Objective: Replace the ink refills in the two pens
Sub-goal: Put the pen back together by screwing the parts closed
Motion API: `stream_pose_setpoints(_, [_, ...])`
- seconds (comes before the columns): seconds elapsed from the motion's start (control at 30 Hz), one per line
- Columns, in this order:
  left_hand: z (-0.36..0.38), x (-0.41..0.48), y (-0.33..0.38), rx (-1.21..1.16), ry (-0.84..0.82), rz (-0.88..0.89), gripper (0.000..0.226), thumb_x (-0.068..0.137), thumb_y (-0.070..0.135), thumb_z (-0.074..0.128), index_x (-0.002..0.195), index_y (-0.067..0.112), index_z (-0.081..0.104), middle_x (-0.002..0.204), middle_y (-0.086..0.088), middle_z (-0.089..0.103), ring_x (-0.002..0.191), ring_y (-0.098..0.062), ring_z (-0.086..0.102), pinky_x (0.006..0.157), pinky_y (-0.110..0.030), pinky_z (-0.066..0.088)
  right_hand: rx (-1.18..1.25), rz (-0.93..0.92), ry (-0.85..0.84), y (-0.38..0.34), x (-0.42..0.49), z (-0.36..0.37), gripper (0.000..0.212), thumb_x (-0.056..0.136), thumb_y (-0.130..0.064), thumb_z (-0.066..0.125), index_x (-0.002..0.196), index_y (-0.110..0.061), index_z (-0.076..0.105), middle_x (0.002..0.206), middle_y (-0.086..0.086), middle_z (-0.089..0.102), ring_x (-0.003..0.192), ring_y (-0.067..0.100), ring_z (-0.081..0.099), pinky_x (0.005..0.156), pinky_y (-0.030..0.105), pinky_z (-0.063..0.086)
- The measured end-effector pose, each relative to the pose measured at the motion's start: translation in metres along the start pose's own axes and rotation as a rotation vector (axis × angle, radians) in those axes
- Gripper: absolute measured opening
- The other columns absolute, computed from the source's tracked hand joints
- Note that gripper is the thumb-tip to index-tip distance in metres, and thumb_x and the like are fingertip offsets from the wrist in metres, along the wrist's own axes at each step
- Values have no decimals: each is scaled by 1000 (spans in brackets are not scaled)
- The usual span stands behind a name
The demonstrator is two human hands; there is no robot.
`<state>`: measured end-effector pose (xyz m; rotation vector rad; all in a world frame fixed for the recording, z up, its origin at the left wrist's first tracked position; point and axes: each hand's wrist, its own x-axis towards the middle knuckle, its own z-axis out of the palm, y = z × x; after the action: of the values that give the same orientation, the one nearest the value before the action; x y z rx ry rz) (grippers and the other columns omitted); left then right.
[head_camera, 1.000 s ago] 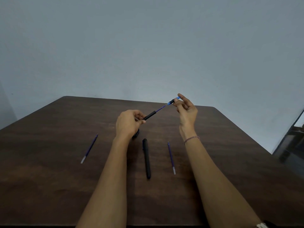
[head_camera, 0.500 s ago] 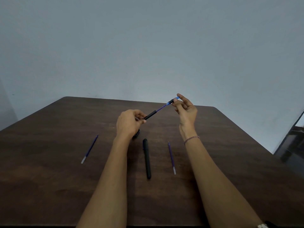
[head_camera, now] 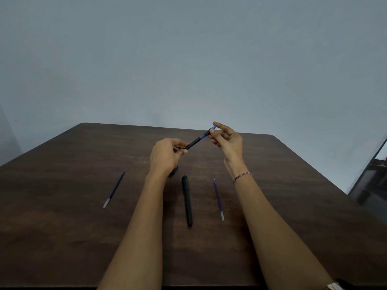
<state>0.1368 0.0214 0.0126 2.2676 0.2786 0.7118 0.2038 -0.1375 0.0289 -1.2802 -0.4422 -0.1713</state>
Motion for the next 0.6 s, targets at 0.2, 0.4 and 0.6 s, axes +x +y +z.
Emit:
stream_pose_setpoints(0.2, [1,0,-1,2,0,12,21,82,19,70,101,26,71,86,10,68,76,-4,58,73,-21,45,4,16,-29,2,0,1,22,84,-5,68,105,-9,67,75,2,71,66,3,67,63,14,52])
stream_pose_setpoints(0.4, [1,0,-2,3,-2,39,21,82,18,70,101,27,72,92,4,72,79,-8,61,79,-27,52,-5,7,-21,3,1,1,26,84,-5,68,109,-3,65,70,-2,71,63,3,66,64,15,53])
stream_pose_setpoints(0.6, [2,1,-2,11,-25,43,22,83,18,68,103,26,72,94,2,72,80,-8,60,81,-27,51,-2,5,-27,4,2,0,24,84,-3,68,108,-2,64,68,-3,70,62,3,66,65,15,53])
